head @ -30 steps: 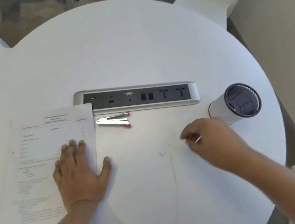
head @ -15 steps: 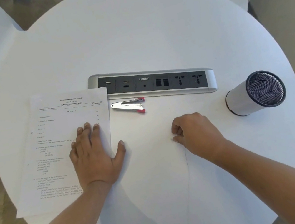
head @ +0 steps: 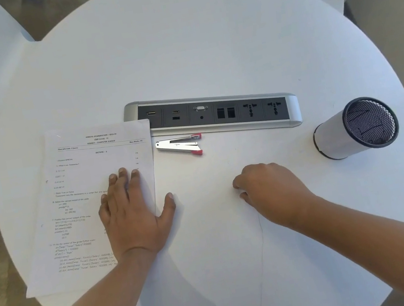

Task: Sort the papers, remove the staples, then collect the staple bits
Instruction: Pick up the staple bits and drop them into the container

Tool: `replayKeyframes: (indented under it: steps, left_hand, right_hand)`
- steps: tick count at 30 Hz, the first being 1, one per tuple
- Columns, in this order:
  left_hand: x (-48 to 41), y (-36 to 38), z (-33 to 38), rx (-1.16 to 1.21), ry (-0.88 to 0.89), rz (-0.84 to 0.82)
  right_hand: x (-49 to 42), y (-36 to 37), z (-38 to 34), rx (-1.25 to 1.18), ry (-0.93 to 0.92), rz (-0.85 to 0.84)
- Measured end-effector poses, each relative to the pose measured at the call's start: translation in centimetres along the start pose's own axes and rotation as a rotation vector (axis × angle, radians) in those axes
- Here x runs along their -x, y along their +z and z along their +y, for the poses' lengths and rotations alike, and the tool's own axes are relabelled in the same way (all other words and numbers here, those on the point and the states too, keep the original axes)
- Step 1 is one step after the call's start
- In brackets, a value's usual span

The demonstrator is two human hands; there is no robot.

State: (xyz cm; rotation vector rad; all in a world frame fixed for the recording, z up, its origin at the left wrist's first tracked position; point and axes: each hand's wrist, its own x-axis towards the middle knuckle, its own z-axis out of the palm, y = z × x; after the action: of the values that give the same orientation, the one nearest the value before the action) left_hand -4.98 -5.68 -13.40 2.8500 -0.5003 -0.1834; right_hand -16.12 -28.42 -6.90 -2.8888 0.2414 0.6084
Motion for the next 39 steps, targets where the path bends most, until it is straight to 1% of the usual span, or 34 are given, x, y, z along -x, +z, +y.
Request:
replayKeyframes:
  steps: [3, 6, 11, 14, 17, 19, 20, 22, 23, 25, 26, 28, 29, 31, 33, 35, 37, 39]
  left_hand:
    - [0.0, 0.0, 0.0, -0.004, 0.000, 0.000]
    - [0.0, 0.0, -0.1, -0.005, 0.001, 0.000]
    - [0.0, 0.0, -0.1, -0.010, 0.002, 0.003]
    - [0.0, -0.1, -0.2, -0.007, 0.000, 0.001]
    - [0.0, -0.2, -0.2, -0.005, 0.000, -0.004]
    - [0.0, -0.1, -0.2, -0.005, 0.000, -0.002]
    - [0.0, -0.2, -0.3, -0.008, 0.000, 0.000]
    - [0.0, -0.1, -0.3, -0.010, 0.003, 0.001]
    - [0.0, -0.1, -0.3, -0.010, 0.004, -0.003]
    - [0.0, 0.0, -0.2, -0.012, 0.003, -0.008]
    - [0.0, -0.1, -0.2, -0.010, 0.001, -0.010]
    - [0.0, -0.1, -0.2, -0.010, 0.001, -0.011]
    - [0.0, -0.1, -0.2, -0.011, 0.003, -0.012]
    - [0.0, -0.2, -0.3, -0.011, 0.007, -0.016]
    - [0.1, -0.2, -0.4, -0.019, 0.009, -0.017]
    - [0.1, -0.1, -0.4, -0.026, 0.013, -0.019]
    - [0.1, -0.1, -0.4, -0.027, 0.011, -0.023]
    - [0.0, -0.2, -0.2, -0.021, 0.017, -0.021]
  right_hand:
    - [-0.3, -0.3, -0.1, 0.125, -0.064, -0.050]
    - [-0.8, -0.8, -0.4, 0.183, -0.101, -0.090]
    - [-1.0, -1.6, -1.4, 0.186, -0.079, -0.118]
    - [-1.2, -1.0, -1.8, 0.188, -0.041, -0.093]
    - [-1.1, 0.0, -1.9, 0.121, -0.001, -0.088]
    - [-1.1, 0.4, -1.7, -0.020, 0.059, -0.111]
    - [-1.1, 0.1, -1.4, -0.172, 0.129, -0.132]
    - [-0.8, -0.9, -0.2, -0.617, 0.323, -0.155]
    - [-0.5, -1.5, 0.6, -0.842, 0.416, -0.139]
    - [0.6, -3.0, 2.1, -1.164, 0.531, -0.057]
    - [1.3, -3.7, 2.7, -1.259, 0.562, -0.002]
    - [2.5, -5.0, 3.7, -1.349, 0.596, 0.114]
    - [3.2, -5.6, 4.3, -1.349, 0.613, 0.171]
    - [4.5, -7.0, 5.6, -1.270, 0.641, 0.283]
    - [5.8, -8.5, 7.0, -1.086, 0.669, 0.382]
    - [6.9, -10.0, 8.7, -0.841, 0.724, 0.458]
    - [7.6, -10.8, 10.4, -0.625, 0.762, 0.465]
    - [7.9, -10.8, 12.1, -0.505, 0.771, 0.426]
